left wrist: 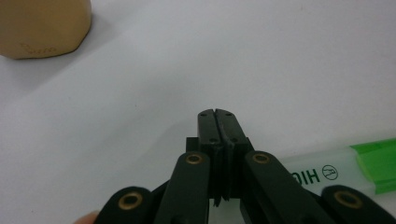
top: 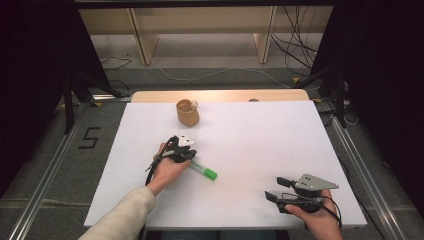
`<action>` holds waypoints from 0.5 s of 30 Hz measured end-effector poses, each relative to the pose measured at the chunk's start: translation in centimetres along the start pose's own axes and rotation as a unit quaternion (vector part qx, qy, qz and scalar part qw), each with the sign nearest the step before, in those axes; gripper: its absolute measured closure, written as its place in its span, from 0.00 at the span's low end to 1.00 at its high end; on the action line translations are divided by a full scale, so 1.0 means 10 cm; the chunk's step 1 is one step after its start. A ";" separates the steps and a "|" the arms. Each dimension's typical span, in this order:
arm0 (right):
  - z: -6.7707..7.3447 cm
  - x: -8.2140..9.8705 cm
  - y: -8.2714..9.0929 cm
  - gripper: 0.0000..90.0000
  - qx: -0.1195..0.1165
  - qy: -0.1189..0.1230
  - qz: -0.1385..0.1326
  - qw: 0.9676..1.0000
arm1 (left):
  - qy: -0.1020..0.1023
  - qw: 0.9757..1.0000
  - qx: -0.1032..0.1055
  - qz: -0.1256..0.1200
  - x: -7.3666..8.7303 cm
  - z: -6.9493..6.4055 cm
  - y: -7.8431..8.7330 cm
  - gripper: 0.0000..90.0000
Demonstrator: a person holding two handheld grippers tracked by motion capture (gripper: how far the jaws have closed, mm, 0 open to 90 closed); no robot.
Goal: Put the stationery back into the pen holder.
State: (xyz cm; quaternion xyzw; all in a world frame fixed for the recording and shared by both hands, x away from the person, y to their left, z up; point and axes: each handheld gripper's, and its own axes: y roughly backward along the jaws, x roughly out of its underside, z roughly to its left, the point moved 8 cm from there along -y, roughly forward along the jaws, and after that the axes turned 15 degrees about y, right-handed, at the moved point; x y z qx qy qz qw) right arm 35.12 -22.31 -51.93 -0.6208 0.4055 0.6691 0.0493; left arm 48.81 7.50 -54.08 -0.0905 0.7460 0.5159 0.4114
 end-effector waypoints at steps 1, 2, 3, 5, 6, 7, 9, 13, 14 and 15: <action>0.00 0.00 0.00 0.33 0.001 -0.001 0.001 1.000 | -0.001 1.000 0.001 0.002 0.01 0.00 -0.01 1.00; 0.00 0.00 0.00 0.33 0.000 0.002 0.000 1.000 | 0.000 1.000 0.002 0.003 0.01 0.00 -0.02 1.00; 0.00 0.00 0.01 0.33 0.000 0.001 0.001 1.000 | -0.003 1.000 0.001 0.009 0.02 0.00 -0.03 1.00; 0.00 0.00 0.01 0.33 0.000 0.000 0.002 1.000 | 0.002 1.000 0.002 0.009 0.02 -0.01 -0.04 1.00; 0.00 0.00 0.01 0.33 0.000 0.000 0.002 1.000 | -0.001 1.000 0.001 0.012 0.03 -0.01 -0.05 1.00; 0.00 0.00 0.01 0.33 0.000 0.000 0.002 1.000 | -0.002 1.000 0.001 0.013 0.03 -0.01 -0.05 1.00; 0.00 0.00 0.00 0.33 -0.001 0.001 0.002 1.000 | -0.003 1.000 0.001 0.017 0.02 -0.01 -0.05 1.00; 0.00 0.01 0.01 0.33 0.000 -0.001 0.003 1.000 | -0.006 1.000 -0.005 0.026 0.03 -0.02 -0.05 1.00; 0.00 0.01 0.01 0.33 0.000 0.000 0.003 1.000 | -0.011 0.999 -0.007 0.029 0.04 -0.02 -0.04 1.00; 0.00 0.01 0.01 0.33 0.001 0.000 0.002 1.000 | -0.012 0.999 -0.009 0.031 0.04 -0.02 -0.04 1.00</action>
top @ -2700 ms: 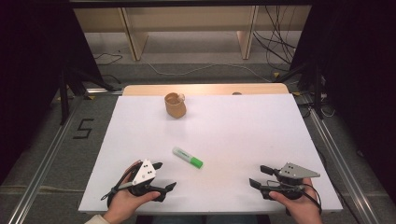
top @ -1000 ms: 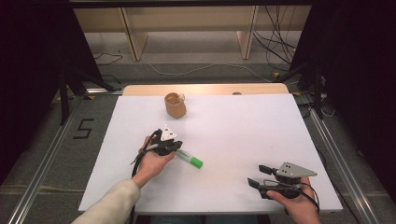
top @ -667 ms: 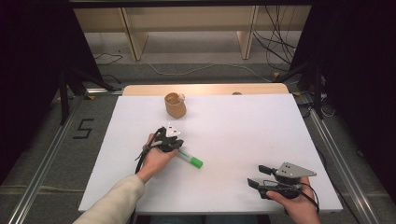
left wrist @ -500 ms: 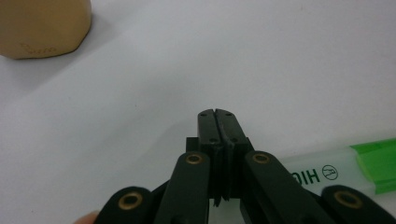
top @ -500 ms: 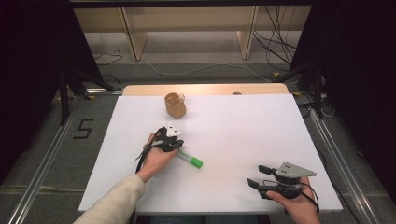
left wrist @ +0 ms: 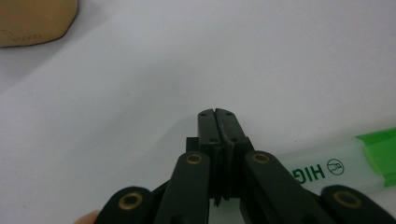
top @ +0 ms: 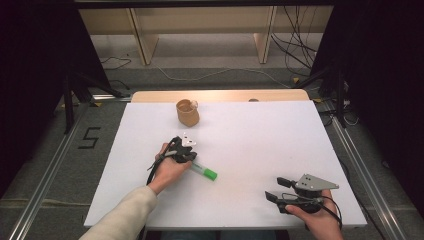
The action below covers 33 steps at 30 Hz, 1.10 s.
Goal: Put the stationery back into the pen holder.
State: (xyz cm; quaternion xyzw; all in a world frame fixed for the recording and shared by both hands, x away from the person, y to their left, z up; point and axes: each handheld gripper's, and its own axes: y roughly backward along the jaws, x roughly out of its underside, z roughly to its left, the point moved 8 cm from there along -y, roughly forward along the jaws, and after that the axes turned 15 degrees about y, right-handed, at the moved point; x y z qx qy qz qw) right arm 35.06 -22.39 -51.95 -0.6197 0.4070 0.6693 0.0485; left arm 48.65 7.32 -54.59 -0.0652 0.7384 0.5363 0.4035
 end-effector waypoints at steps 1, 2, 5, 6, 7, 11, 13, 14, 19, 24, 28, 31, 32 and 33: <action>0.00 0.00 0.00 0.33 0.000 0.000 0.000 1.000 | 0.001 1.000 -0.003 0.003 0.01 0.00 0.01 1.00; 0.00 0.00 0.00 0.33 0.000 0.000 0.000 1.000 | 0.001 1.000 -0.004 0.005 0.01 0.00 0.01 1.00; 0.00 0.00 0.00 0.33 -0.001 0.001 0.001 1.000 | 0.007 1.000 -0.005 0.014 0.04 -0.01 0.04 1.00; 0.01 0.01 0.00 0.33 -0.001 0.001 0.002 1.000 | 0.007 1.000 -0.004 0.019 0.04 -0.01 0.05 1.00; 0.01 0.01 0.00 0.33 -0.001 0.001 0.002 1.000 | 0.008 1.000 -0.004 0.021 0.05 -0.01 0.06 1.00; 0.01 0.01 0.00 0.33 -0.002 0.001 0.002 1.000 | 0.008 0.999 -0.002 0.037 0.10 -0.02 0.11 1.00; 0.01 0.01 0.00 0.33 -0.001 0.001 0.002 1.000 | 0.010 0.999 0.000 0.043 0.12 -0.02 0.13 1.00; 0.01 0.01 0.00 0.33 -0.001 0.001 0.001 1.000 | 0.011 0.999 0.000 0.047 0.14 -0.01 0.15 1.00; 0.01 0.01 0.01 0.33 -0.001 0.000 0.001 1.000 | 0.015 0.998 0.003 0.056 0.20 -0.02 0.21 1.00; 0.01 0.01 0.01 0.33 -0.001 0.000 0.002 1.000 | 0.015 0.998 0.005 0.059 0.24 -0.03 0.24 1.00; 0.01 0.01 0.01 0.33 -0.001 0.000 0.002 1.000 | 0.012 0.998 0.005 0.061 0.25 -0.03 0.25 1.00; 0.01 0.00 0.01 0.33 -0.001 0.000 0.002 1.000 | 0.005 0.998 0.001 0.062 0.27 -0.04 0.27 1.00; 0.01 0.00 0.01 0.33 -0.001 0.000 0.001 1.000 | 0.008 0.998 0.003 0.061 0.28 -0.05 0.28 1.00; 0.01 0.01 0.01 0.33 -0.001 0.000 0.001 1.000 | 0.006 0.998 0.003 0.063 0.29 -0.05 0.29 1.00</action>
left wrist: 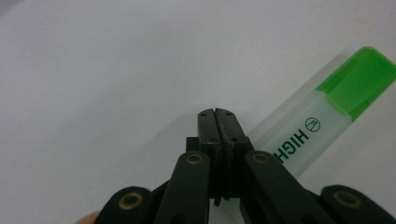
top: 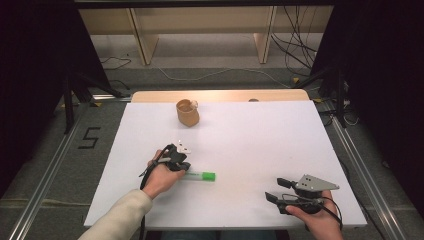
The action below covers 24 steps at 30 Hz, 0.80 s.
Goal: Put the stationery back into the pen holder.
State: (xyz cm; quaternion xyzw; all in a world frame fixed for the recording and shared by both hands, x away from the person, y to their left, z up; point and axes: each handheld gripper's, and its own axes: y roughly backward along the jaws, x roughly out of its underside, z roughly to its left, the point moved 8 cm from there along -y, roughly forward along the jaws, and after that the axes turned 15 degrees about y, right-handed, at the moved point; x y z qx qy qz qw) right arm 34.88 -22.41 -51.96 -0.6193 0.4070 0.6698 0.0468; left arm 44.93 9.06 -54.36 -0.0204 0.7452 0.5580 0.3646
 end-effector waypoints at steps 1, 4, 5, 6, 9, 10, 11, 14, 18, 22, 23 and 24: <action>0.00 0.00 0.00 0.33 0.000 0.000 0.000 1.000 | 0.000 1.000 -0.001 0.000 0.01 0.00 0.01 1.00; 0.00 0.00 0.00 0.33 0.000 0.000 0.000 1.000 | -0.001 1.000 -0.001 0.001 0.03 -0.01 0.02 1.00; 0.00 0.00 0.00 0.33 0.000 0.001 -0.001 1.000 | -0.002 1.000 0.000 0.003 0.04 -0.02 0.03 1.00; 0.00 -0.01 0.00 0.33 0.000 0.003 -0.002 1.000 | -0.002 1.000 -0.001 0.003 0.05 -0.02 0.04 1.00; 0.00 -0.01 0.00 0.33 0.000 0.001 -0.001 1.000 | -0.004 1.000 0.001 0.004 0.09 -0.04 0.06 1.00; 0.00 -0.01 0.00 0.33 0.000 0.002 -0.002 1.000 | -0.004 1.000 0.001 0.006 0.10 -0.04 0.07 1.00; 0.00 -0.01 0.00 0.33 0.000 0.002 -0.002 1.000 | -0.005 1.000 0.002 0.007 0.12 -0.05 0.08 1.00; 0.00 -0.01 0.00 0.33 0.000 0.002 -0.002 1.000 | -0.009 1.000 0.001 0.008 0.16 -0.07 0.10 1.00; 0.01 -0.01 0.00 0.33 0.000 0.001 -0.002 1.000 | -0.018 1.000 0.002 0.011 0.23 -0.12 0.15 1.00; 0.01 -0.01 0.00 0.33 0.000 0.000 -0.002 1.000 | -0.025 1.000 0.002 0.014 0.30 -0.16 0.19 1.00; 0.01 -0.01 0.00 0.33 0.000 0.000 -0.002 1.000 | -0.025 1.000 0.005 0.017 0.32 -0.18 0.20 1.00; 0.01 -0.01 0.00 0.33 0.000 0.001 -0.002 1.000 | -0.025 1.000 0.006 0.016 0.33 -0.19 0.21 1.00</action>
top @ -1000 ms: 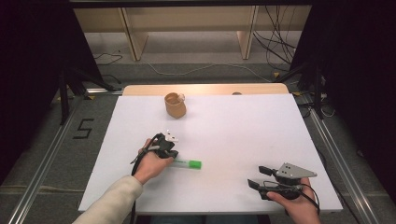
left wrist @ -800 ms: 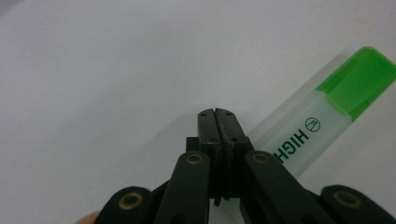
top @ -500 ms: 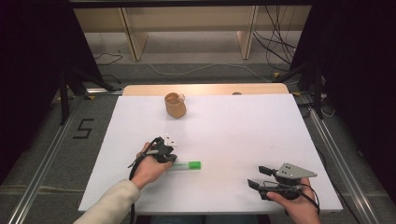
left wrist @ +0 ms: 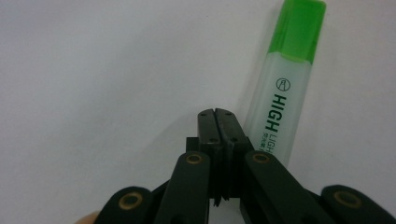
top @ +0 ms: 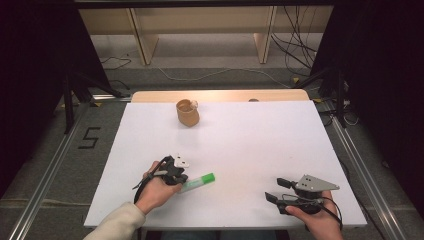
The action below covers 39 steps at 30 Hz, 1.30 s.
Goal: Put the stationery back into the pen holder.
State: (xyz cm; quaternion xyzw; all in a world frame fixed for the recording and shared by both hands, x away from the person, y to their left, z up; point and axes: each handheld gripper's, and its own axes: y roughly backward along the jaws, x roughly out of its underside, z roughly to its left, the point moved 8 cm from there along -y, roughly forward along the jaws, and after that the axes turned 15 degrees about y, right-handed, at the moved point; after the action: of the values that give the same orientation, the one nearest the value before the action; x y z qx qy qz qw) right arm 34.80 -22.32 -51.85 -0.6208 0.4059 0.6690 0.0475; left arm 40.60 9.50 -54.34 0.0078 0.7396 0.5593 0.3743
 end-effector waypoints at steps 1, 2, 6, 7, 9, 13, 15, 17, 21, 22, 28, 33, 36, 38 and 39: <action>0.00 0.00 0.00 0.33 0.000 0.000 0.000 1.000 | -0.002 1.000 0.000 0.001 0.01 -0.01 0.01 1.00; 0.00 0.00 0.00 0.33 0.000 0.000 0.000 1.000 | -0.004 1.000 0.001 0.001 0.03 -0.02 0.02 1.00; 0.00 0.00 0.00 0.33 0.000 0.000 0.000 1.000 | -0.005 1.000 -0.001 0.000 0.07 -0.05 0.04 1.00; 0.00 0.00 0.00 0.33 0.000 0.000 0.000 1.000 | -0.006 1.000 0.001 0.002 0.08 -0.06 0.04 1.00; 0.00 0.00 0.00 0.33 0.000 0.000 -0.001 1.000 | -0.009 1.000 -0.002 0.000 0.08 -0.06 0.05 1.00; 0.00 0.00 0.00 0.33 -0.001 0.001 -0.001 1.000 | -0.013 1.000 -0.004 0.001 0.11 -0.10 0.06 1.00; 0.00 0.00 0.00 0.33 0.000 0.001 -0.001 1.000 | -0.018 1.000 -0.004 0.003 0.12 -0.11 0.07 1.00; 0.00 0.00 0.00 0.33 0.000 0.002 -0.002 1.000 | -0.018 1.000 -0.004 0.003 0.13 -0.12 0.07 1.00; 0.00 0.00 0.00 0.33 -0.001 0.001 -0.001 1.000 | -0.020 1.000 -0.001 0.005 0.15 -0.15 0.08 1.00; 0.00 0.00 0.00 0.33 -0.001 0.002 -0.001 1.000 | -0.021 1.000 -0.002 0.005 0.16 -0.16 0.08 1.00; 0.00 0.00 0.00 0.33 -0.001 0.001 0.000 1.000 | -0.022 1.000 0.001 0.006 0.17 -0.19 0.09 1.00; 0.00 0.00 0.00 0.33 -0.001 0.002 -0.002 1.000 | -0.014 1.000 0.000 -0.009 0.12 -0.15 0.11 0.93; 0.00 0.00 0.00 0.33 -0.001 0.000 -0.001 1.000 | -0.010 0.999 -0.011 -0.040 -0.02 -0.12 0.16 0.82; 0.00 0.00 0.00 0.33 -0.001 0.000 0.001 1.000 | -0.006 0.998 -0.002 -0.059 -0.11 -0.14 0.19 0.73; 0.01 0.00 0.00 0.33 -0.001 -0.001 0.000 1.000 | -0.001 0.998 0.010 -0.063 -0.15 -0.18 0.20 0.69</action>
State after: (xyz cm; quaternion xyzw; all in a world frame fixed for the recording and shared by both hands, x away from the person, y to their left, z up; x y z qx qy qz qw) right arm 34.77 -22.27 -51.86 -0.6204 0.4052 0.6698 0.0471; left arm 39.91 8.12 -51.71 -0.0345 0.7437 0.5273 0.4094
